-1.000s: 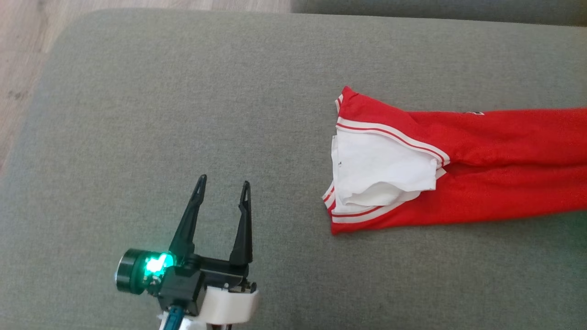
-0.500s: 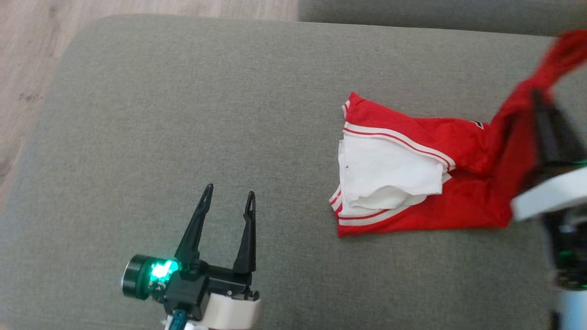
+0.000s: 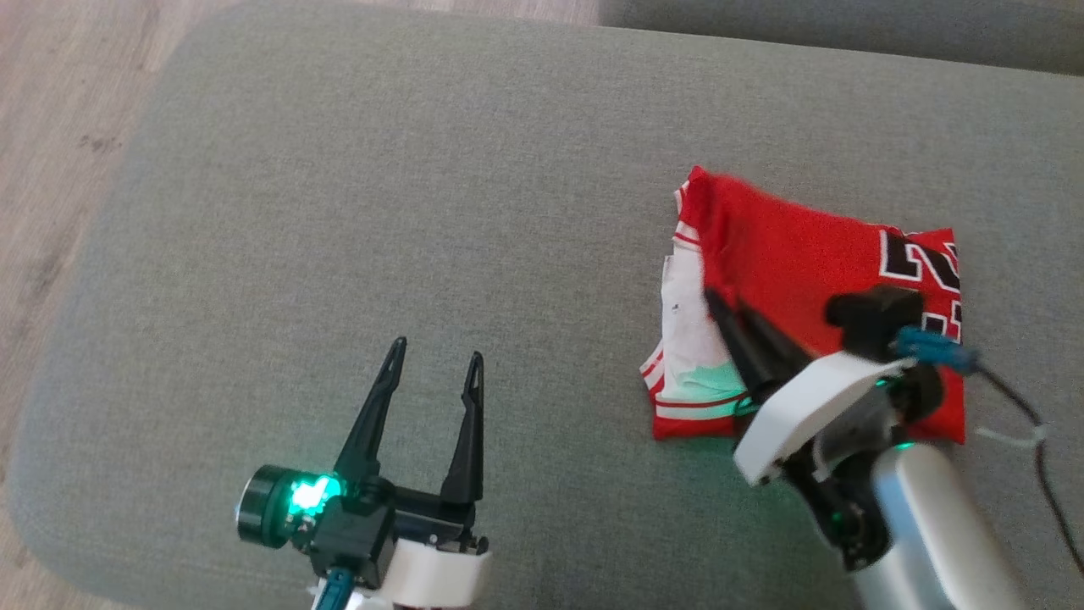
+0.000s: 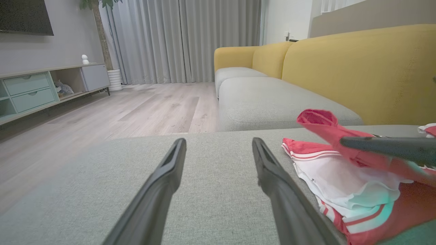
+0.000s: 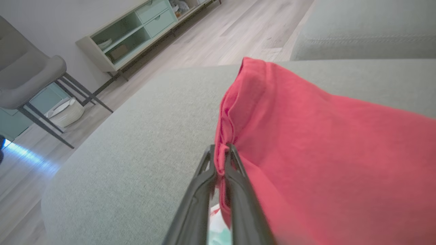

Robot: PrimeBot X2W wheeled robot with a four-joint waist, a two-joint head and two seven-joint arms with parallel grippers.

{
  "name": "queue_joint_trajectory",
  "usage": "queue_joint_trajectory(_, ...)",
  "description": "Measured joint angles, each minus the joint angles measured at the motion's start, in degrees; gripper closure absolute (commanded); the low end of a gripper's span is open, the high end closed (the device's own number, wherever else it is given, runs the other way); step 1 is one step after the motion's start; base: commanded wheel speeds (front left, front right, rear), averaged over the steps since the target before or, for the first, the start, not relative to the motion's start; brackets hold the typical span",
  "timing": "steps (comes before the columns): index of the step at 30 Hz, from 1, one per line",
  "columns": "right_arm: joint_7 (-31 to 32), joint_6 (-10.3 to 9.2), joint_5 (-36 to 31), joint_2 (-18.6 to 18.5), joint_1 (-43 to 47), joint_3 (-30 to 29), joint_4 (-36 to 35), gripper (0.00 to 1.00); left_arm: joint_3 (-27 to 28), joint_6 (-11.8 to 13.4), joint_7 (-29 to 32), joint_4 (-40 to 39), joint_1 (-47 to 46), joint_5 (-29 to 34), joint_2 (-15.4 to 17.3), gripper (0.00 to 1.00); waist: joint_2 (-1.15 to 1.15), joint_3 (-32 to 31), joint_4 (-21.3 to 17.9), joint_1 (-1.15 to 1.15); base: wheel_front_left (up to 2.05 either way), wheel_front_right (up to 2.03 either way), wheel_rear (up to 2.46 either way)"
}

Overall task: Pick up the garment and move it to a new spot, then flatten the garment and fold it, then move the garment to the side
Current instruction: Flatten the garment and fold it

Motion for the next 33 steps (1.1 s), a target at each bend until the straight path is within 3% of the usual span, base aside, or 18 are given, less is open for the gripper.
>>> queue_joint_trajectory(1,-0.2,0.00,0.1,0.0,0.0,1.0,1.1,0.85,0.1,-0.2,0.0,0.1,0.0,0.2,-0.2,0.00,0.00,0.1,0.1,0.00,0.00,0.00,0.00)
queue_joint_trajectory(2,-0.5,0.00,0.1,0.1,0.0,1.8,2.2,0.63,0.2,-0.4,0.0,0.2,0.0,0.3,-0.3,0.00,0.00,0.2,0.3,0.00,0.00,0.00,0.00)
queue_joint_trajectory(3,-1.2,0.00,0.1,0.2,0.0,2.4,3.0,0.00,0.3,-0.4,0.0,0.2,0.0,0.3,-0.5,0.00,0.00,0.2,0.3,0.00,0.00,0.00,0.00)
queue_joint_trajectory(9,-7.0,0.00,1.8,0.5,-1.5,2.5,3.5,0.00,1.2,-0.4,0.0,0.6,0.0,0.3,-1.0,0.00,0.00,-0.7,-0.1,0.00,0.00,0.00,0.00)
queue_joint_trajectory(16,-18.3,0.00,1.1,-0.2,-1.4,-4.6,0.5,0.00,3.4,-0.4,0.0,0.7,1.2,0.8,-1.2,0.00,0.00,-3.6,-2.0,0.00,0.00,0.00,0.00)
queue_joint_trajectory(20,-23.2,0.00,2.8,-1.7,3.1,-8.5,2.3,0.00,4.9,-0.4,0.0,1.4,4.0,0.7,-1.1,0.00,0.00,-6.6,-3.4,0.00,0.00,0.00,0.00)
queue_joint_trajectory(24,-27.1,0.00,2.9,-2.9,8.1,-8.8,5.5,0.00,6.2,-0.4,0.0,2.4,7.7,0.6,-0.8,0.00,0.00,-10.4,-4.9,-0.01,0.00,0.00,0.00)
queue_joint_trajectory(29,-31.3,0.00,-1.5,-4.8,12.3,-7.9,9.5,0.00,7.8,-0.4,0.0,3.4,11.5,-0.9,-0.7,0.00,0.00,-14.5,-7.1,-0.01,0.00,0.00,0.00)
queue_joint_trajectory(33,-32.1,0.00,-6.3,-4.0,15.6,-8.6,13.4,0.00,8.4,-1.0,0.0,4.5,12.1,-0.9,-0.4,0.00,0.00,-16.5,-8.5,-0.01,0.00,0.00,0.00)
